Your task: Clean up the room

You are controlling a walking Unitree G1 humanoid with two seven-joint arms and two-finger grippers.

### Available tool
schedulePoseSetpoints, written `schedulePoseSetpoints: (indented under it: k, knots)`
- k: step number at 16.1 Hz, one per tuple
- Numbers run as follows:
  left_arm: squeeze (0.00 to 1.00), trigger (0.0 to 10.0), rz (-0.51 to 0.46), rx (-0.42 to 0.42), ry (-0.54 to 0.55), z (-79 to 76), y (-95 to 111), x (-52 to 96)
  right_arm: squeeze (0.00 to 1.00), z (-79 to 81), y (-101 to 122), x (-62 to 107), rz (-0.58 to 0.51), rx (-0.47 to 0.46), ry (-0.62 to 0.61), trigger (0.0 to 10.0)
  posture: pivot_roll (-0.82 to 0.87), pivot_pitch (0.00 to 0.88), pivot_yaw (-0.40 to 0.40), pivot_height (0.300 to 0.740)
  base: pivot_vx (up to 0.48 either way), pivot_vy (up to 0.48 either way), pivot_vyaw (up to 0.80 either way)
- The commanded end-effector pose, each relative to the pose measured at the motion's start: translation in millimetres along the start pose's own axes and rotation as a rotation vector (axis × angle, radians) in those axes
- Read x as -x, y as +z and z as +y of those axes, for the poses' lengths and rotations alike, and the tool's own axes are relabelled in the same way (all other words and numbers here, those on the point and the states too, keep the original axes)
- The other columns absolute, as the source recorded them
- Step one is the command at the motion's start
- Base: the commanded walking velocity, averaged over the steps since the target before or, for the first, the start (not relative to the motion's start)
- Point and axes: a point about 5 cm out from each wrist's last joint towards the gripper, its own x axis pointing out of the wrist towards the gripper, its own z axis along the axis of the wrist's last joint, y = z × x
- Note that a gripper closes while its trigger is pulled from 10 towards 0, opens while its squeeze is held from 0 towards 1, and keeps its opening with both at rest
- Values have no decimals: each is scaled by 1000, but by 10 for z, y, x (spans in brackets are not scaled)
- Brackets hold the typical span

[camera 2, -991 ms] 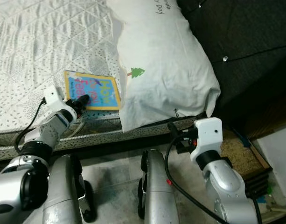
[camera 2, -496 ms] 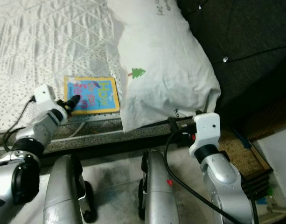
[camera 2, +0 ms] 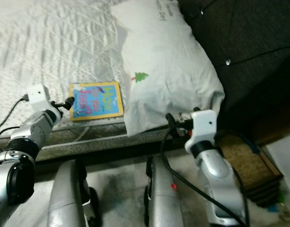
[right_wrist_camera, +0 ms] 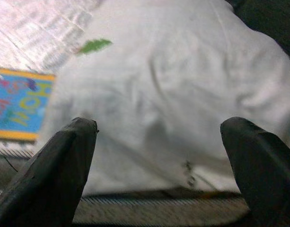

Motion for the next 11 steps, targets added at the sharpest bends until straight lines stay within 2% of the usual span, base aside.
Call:
schedulePoseSetpoints:
  k: [1,3,4,5,7,8,11]
  knots:
    - [1000,10000,-53,-51,25,62,46,26,0,12,-8,-58,-17,-9,-12,10000,-82,98,-36,560,0,0,0]
    - [1000,10000,-111,-79,56,117,72,62,0,66,-2,-160,-39,-23,-8,10000,-52,80,-29,560,0,0,0]
    - [1000,10000,-168,-136,88,143,29,141,0,127,8,-283,-62,-41,-3,10000,-9,57,-22,560,0,0,0]
    - [1000,10000,-177,-145,91,142,20,156,0,137,9,-304,-66,-44,-2,10000,-9,57,-22,560,0,0,0]
    - [1000,10000,-369,-184,144,27,-109,536,0,223,59,-487,-99,-63,-6,10000,34,15,-6,560,0,0,0]
    - [1000,10000,-389,-196,142,8,-111,563,0,225,65,-512,-101,-58,-11,10000,34,8,-5,560,0,0,0]
    - [1000,10000,-471,-250,134,-55,-189,782,0,245,81,-563,-116,-107,-42,10000,30,0,-2,560,0,0,0]
